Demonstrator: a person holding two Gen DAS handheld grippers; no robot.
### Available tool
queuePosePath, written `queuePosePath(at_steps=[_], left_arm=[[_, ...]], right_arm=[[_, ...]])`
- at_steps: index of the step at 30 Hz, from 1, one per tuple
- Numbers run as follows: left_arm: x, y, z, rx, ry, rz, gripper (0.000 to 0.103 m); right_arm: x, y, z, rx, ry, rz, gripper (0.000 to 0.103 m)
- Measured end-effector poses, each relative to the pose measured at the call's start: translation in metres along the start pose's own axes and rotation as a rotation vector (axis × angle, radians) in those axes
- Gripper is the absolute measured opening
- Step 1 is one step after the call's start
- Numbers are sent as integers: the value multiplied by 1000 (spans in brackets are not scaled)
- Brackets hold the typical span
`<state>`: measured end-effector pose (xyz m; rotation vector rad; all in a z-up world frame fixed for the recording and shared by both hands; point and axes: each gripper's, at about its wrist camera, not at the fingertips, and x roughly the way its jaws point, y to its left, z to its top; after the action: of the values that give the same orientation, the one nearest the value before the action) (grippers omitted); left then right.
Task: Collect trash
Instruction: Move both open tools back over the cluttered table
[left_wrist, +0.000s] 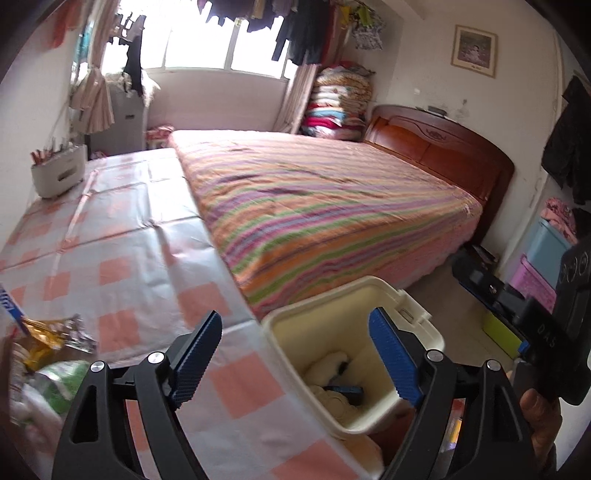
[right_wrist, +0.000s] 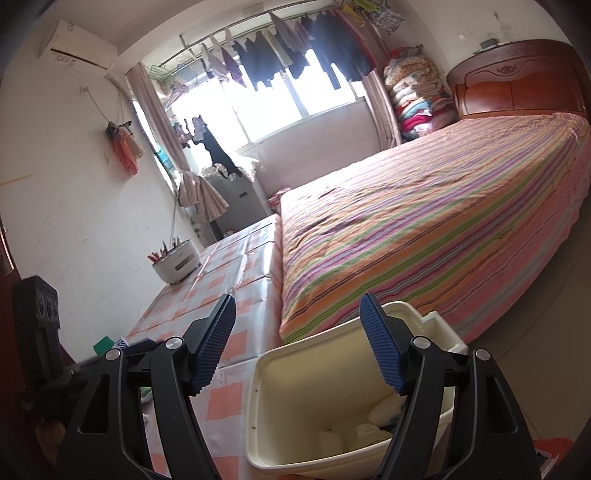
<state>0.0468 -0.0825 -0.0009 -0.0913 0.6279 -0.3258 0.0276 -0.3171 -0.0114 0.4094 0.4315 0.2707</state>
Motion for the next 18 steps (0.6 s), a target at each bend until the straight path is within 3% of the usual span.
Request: queuePosePath(at_steps=[6,18], left_arm=[[-25,58,-4,-67,-31,88,80],[-75,174,-25,-205,-64,255,80]], right_arm=[[16,26,-7,-43,38,48,72],[69,115,-37,-165,178,202,75]])
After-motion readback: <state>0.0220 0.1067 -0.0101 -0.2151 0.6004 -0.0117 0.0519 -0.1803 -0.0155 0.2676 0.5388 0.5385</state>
